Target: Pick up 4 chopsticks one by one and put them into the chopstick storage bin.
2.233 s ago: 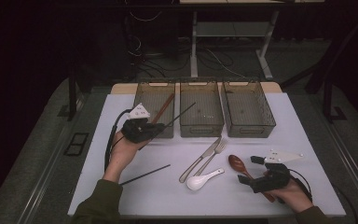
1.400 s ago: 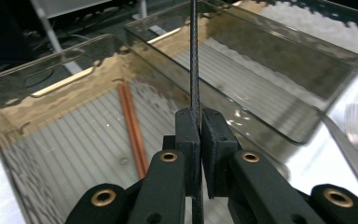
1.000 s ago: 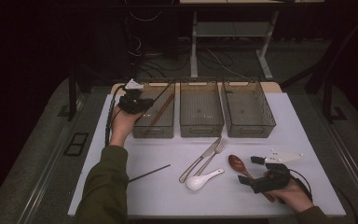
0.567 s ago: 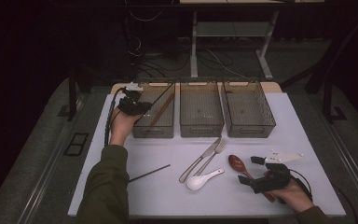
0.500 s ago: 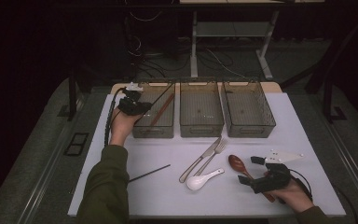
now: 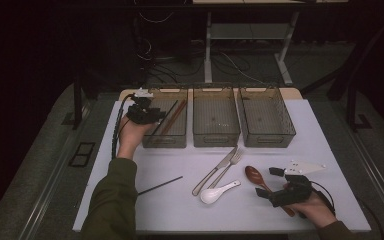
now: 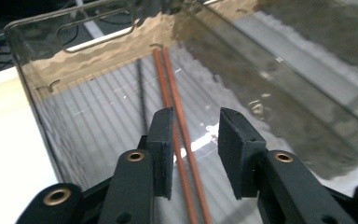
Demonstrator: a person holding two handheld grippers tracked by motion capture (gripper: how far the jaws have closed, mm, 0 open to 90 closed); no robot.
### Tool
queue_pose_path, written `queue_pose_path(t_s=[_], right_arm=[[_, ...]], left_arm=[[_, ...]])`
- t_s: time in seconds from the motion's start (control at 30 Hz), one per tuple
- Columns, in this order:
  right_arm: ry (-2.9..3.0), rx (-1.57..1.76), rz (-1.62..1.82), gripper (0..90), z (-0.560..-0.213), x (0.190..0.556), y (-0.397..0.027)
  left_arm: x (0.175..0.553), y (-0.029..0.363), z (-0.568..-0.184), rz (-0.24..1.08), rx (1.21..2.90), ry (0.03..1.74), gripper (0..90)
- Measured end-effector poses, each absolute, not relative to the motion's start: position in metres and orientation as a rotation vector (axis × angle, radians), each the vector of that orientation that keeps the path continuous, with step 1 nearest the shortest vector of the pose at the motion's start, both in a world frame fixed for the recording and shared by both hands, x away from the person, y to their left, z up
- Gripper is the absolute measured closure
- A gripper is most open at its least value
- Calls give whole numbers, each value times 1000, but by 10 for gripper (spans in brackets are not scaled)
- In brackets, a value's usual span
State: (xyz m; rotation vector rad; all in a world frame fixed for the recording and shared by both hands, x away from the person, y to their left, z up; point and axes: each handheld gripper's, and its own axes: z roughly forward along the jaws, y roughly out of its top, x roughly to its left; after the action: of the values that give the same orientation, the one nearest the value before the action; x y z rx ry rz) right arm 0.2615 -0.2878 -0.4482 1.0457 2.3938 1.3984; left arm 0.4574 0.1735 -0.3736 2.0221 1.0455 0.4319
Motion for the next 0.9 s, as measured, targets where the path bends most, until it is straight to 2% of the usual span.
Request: queue_pose_path(t_s=[0.27,0.4,0.9], right_arm=[[2393,1050,1397,40,-448,261,-287],[2393,1047,1397,40,-448,261,-287],[2392,1048,1397,40,-448,261,-287]], left_arm=[[431,173,-365,391,1995,964,546],[415,173,-368,322,1973,920,474],[370,173,-385,290,2040,800,329]])
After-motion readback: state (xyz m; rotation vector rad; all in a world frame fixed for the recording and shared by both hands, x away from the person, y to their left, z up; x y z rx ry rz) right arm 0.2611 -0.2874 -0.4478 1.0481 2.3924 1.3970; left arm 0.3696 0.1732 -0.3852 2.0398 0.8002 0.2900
